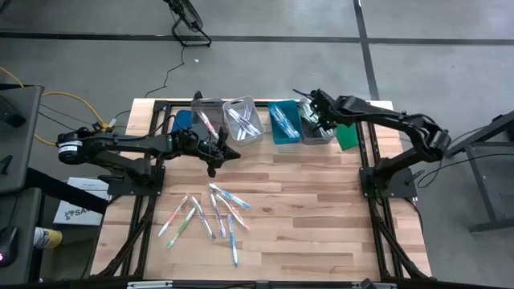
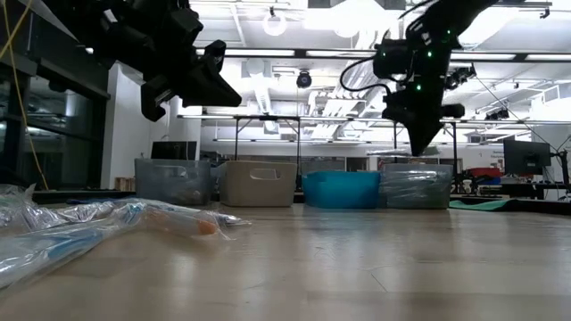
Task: Pick & Place Toothbrushes
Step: Put the green toothbrush into the right black bin
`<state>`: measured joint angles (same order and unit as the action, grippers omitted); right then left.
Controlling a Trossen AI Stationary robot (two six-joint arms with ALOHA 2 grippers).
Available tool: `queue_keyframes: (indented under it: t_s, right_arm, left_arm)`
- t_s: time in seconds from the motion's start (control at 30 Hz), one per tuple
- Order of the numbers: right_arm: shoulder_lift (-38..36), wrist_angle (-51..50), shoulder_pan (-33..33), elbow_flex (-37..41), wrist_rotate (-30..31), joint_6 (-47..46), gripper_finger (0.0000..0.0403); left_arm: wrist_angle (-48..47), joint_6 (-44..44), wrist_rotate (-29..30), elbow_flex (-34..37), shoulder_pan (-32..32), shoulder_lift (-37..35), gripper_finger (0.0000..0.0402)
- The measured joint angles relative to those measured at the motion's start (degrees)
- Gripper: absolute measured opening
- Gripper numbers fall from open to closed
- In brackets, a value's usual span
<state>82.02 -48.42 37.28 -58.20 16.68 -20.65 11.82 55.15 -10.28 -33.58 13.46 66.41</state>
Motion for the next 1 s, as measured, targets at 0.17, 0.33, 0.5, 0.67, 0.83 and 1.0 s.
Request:
queue_keyframes:
  t_s: [0.17,0.33,0.5,0.67,0.83,1.0]
  right_arm:
    - [0.0,5.6,2.3,2.2,-4.2,5.7,0.0004]
    - [0.1,6.7,4.5,3.4,-5.4,8.8,0.0004]
    - [0.1,6.9,6.6,4.8,-7.6,11.7,0.0004]
    - [0.1,9.7,7.2,7.3,-8.1,14.6,0.0004]
    - [0.1,10.9,7.7,7.6,-8.3,15.9,0.0004]
    - [1.9,10.8,8.9,7.6,-12.9,12.7,0.0004]
  left_arm:
    - [0.0,0.0,0.0,0.0,0.0,0.0,0.0021]
    - [0.0,0.0,0.0,0.0,0.0,0.0,0.0021]
    - [0.1,1.3,-1.9,0.0,0.0,0.0,0.0021]
    - [0.6,1.6,-2.4,0.0,0.0,0.0,0.0021]
    - [0.6,1.6,-2.3,0.0,0.0,0.0,0.0021]
    - [0.6,1.5,-2.2,0.0,0.0,0.0,0.0021]
